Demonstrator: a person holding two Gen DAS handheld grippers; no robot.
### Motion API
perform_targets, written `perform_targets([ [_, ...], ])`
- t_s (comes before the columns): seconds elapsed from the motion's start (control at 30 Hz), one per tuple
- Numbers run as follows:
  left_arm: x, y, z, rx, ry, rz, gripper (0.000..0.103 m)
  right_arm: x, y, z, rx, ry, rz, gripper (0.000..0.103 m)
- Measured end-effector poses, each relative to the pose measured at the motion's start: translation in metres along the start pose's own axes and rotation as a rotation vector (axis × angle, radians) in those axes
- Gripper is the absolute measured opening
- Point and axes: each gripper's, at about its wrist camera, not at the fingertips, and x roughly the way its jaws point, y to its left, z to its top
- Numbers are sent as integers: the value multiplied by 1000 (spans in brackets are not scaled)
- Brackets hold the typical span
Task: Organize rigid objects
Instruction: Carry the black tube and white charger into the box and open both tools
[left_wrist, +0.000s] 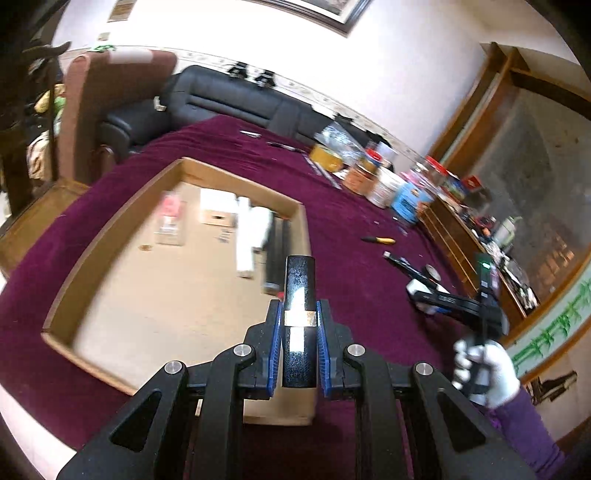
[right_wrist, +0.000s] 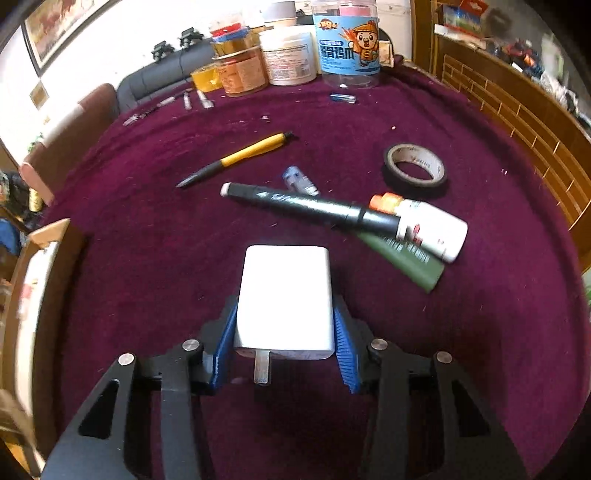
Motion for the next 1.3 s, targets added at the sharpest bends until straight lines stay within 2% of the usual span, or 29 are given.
perform_targets([
  [0.23, -5, 48, 10, -61, -1, 99, 14, -39, 46, -4, -67, -59, 112, 45],
  [0.4, 13, 65, 18, -55, 41, 153, 14, -63, 94, -9, -150, -80, 252, 45],
  [0.57, 50, 74, 29, -47, 143, 199, 14, -62, 148, -17, -216, -11, 419, 45],
  [0.73, 90, 88, 39, -86, 270, 245, 15, -44, 208, -34, -306, 87, 492, 45],
  [0.83, 101, 89, 51, -68, 257, 293, 16, -31, 238, -47, -365, 128, 494, 45],
  [0.9, 103, 93, 57, -97, 250, 281, 18, -20, 254, -53, -393, 155, 488, 45],
  [0.97, 89, 87, 57, -90, 204, 241, 19, -7, 271, -56, -420, 184, 474, 45],
  [1.03, 65, 82, 53, -88, 136, 214, 30, 3, 284, -58, -443, 208, 463, 45],
  [1.2, -1, 79, 38, -93, -37, 193, 48, 29, 310, -54, -479, 218, 400, 45],
  [1.3, -21, 87, 33, -127, -75, 205, 55, 46, 320, -48, -465, 216, 364, 46],
])
